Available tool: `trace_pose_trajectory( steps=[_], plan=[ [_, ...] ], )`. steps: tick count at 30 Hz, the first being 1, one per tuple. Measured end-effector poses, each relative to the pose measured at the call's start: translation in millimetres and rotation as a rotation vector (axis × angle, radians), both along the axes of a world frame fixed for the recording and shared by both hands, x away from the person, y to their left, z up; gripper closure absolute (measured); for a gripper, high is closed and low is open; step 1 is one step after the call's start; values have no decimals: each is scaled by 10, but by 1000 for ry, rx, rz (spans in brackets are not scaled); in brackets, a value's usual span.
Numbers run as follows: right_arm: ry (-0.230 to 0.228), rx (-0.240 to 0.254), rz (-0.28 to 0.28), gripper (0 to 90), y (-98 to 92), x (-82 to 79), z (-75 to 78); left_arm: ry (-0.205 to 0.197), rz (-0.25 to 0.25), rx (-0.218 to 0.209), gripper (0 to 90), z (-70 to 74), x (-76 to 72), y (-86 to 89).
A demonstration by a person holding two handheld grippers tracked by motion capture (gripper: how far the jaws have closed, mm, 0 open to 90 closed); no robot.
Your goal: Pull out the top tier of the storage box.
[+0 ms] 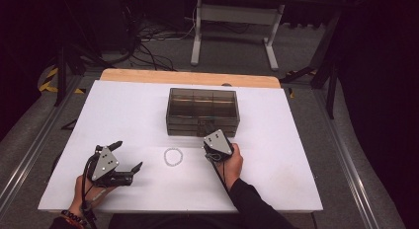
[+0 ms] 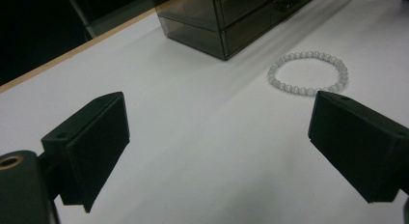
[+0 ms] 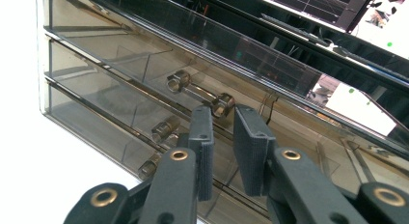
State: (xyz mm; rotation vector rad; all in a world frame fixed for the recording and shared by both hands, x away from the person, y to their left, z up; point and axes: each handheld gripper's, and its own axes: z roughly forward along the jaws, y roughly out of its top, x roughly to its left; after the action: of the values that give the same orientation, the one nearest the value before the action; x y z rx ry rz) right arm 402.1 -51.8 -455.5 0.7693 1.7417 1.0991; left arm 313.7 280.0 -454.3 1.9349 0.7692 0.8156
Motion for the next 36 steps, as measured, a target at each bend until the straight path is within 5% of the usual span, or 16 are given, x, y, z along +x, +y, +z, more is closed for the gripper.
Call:
trace_pose_trajectory(
  steps=[31, 36],
  plan=[
    [-8, -14, -22, 792, 32, -59, 8, 2, 2, 0, 78, -7, -15, -12],
    [-18, -24, -30, 732, 40, -44, 3, -1, 0, 8, 78, -6, -10, -19]
  ],
)
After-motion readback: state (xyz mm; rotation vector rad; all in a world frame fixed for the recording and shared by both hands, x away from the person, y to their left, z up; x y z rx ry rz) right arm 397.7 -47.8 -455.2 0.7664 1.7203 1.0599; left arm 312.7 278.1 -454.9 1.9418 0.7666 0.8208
